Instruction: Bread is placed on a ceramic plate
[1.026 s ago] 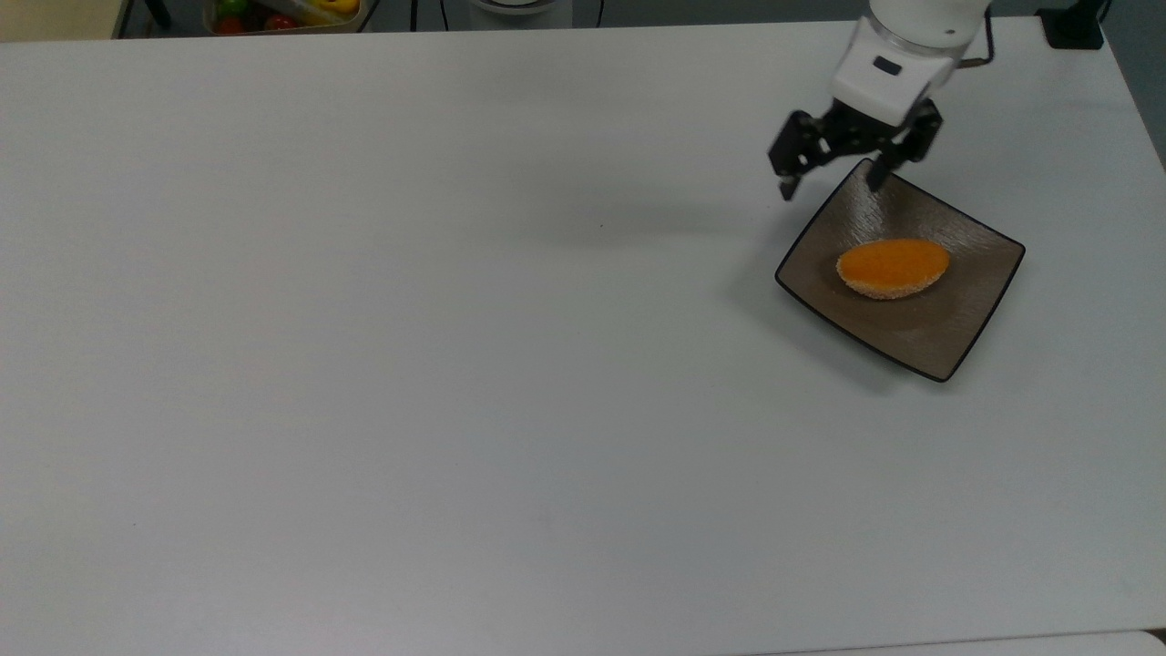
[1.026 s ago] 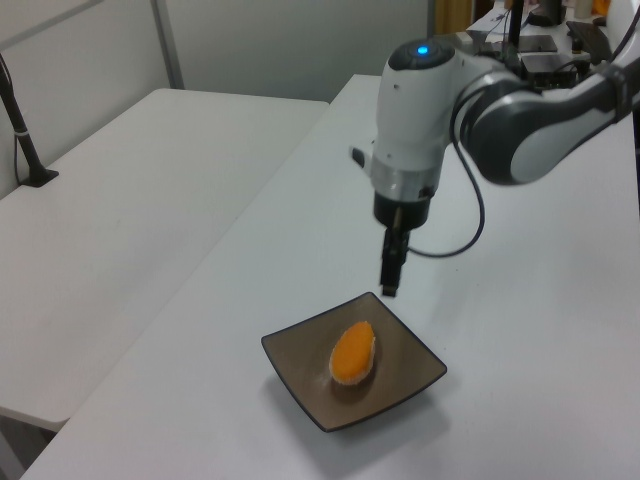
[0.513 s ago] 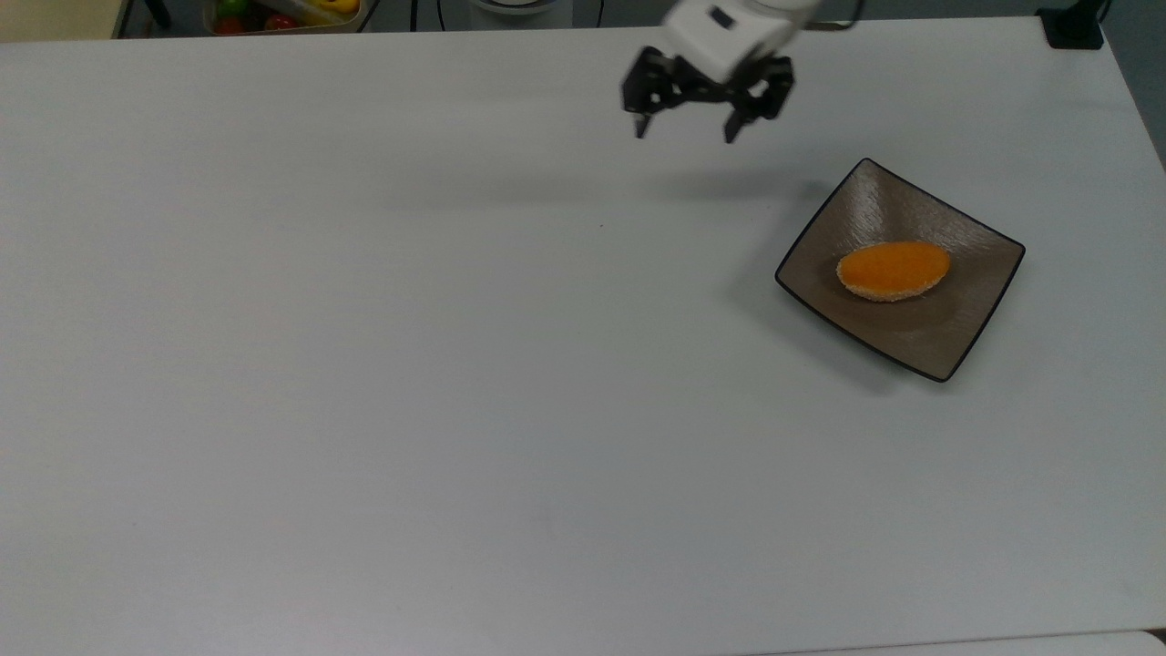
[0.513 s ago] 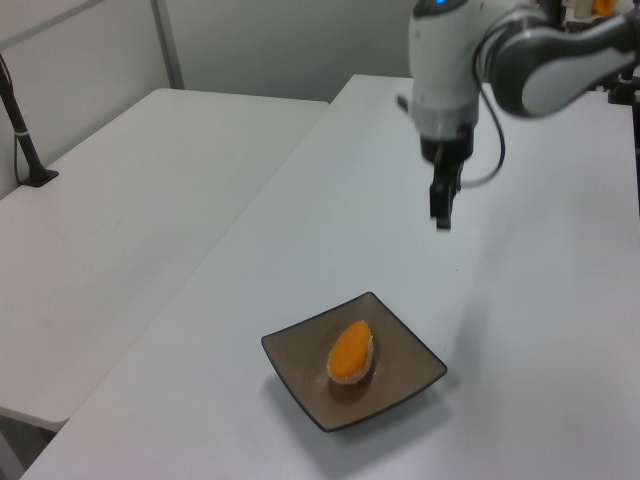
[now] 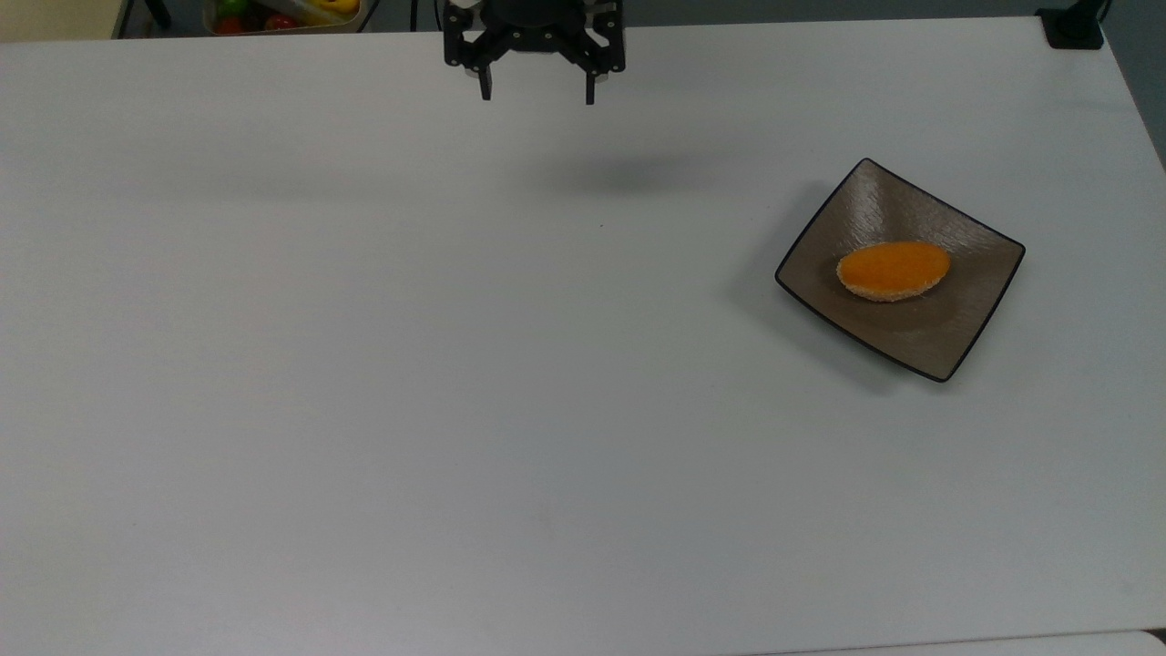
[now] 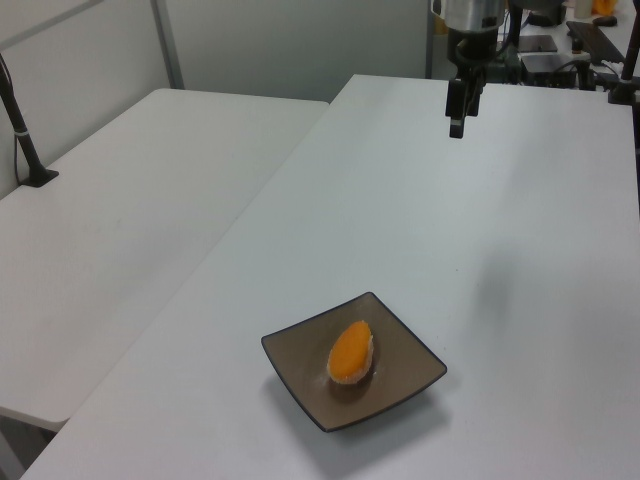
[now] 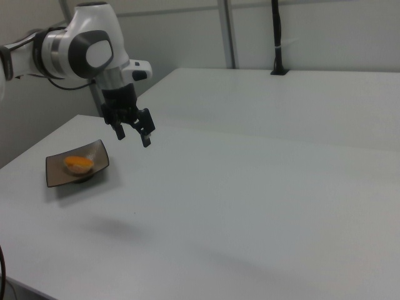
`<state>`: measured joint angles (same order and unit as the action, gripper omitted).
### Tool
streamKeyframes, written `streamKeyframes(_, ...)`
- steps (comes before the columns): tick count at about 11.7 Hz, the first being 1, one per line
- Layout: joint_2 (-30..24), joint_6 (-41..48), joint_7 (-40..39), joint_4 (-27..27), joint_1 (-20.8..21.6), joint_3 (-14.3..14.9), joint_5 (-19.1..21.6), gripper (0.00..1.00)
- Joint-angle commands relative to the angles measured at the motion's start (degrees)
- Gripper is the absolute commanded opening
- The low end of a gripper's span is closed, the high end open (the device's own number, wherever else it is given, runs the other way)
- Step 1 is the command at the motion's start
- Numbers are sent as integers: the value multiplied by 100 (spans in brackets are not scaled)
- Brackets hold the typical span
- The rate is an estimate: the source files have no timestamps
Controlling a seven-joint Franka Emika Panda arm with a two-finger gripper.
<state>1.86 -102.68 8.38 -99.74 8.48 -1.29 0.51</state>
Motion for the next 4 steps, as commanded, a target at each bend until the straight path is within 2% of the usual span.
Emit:
streamKeyframes(1, -10, -34, -55, -159, -13, 58, 134, 100)
streamKeyframes(4, 60, -95, -64, -151, -4, 58, 99, 100)
